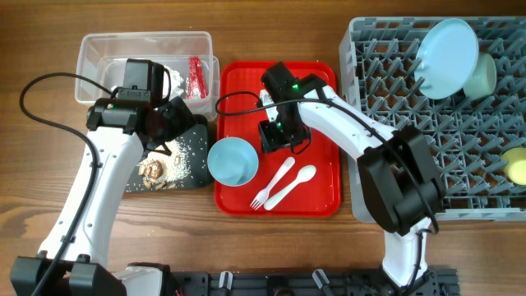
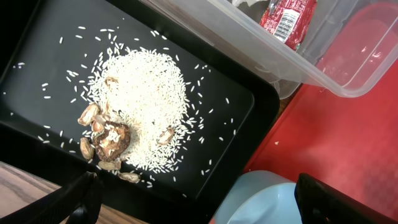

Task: Sort waste into correct bins and load items into the dishwasher rack
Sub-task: 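Grasp the light blue bowl rim with right gripper, then place the light blue bowl in the rack beside the plate, then grasp the white spoon on the red tray with right gripper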

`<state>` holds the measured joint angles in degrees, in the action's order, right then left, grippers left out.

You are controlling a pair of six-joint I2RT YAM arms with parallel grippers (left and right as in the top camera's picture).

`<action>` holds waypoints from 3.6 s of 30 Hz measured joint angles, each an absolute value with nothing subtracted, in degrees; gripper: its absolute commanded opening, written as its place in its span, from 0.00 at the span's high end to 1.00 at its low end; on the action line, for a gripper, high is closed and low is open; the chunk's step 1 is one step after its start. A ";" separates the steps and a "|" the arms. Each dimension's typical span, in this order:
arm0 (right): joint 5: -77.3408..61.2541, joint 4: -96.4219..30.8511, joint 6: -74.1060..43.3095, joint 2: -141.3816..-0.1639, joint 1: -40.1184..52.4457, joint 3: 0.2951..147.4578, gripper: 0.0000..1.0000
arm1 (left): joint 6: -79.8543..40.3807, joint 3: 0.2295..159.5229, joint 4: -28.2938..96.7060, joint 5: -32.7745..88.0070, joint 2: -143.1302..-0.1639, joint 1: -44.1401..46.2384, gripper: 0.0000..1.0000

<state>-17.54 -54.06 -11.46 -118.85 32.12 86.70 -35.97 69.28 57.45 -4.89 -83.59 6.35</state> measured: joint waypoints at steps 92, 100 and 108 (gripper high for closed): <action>-8.95 -63.55 -20.64 -95.83 26.15 82.00 0.35 | -37.21 69.28 58.72 -4.86 -83.59 -0.62 0.00; -9.74 -50.76 -39.35 -96.44 30.09 62.94 0.44 | -37.21 69.28 58.72 -4.86 -83.59 -0.62 0.00; -8.67 -46.00 -46.13 -98.37 30.09 58.11 0.44 | -37.23 69.28 58.72 -4.86 -83.59 -0.62 0.00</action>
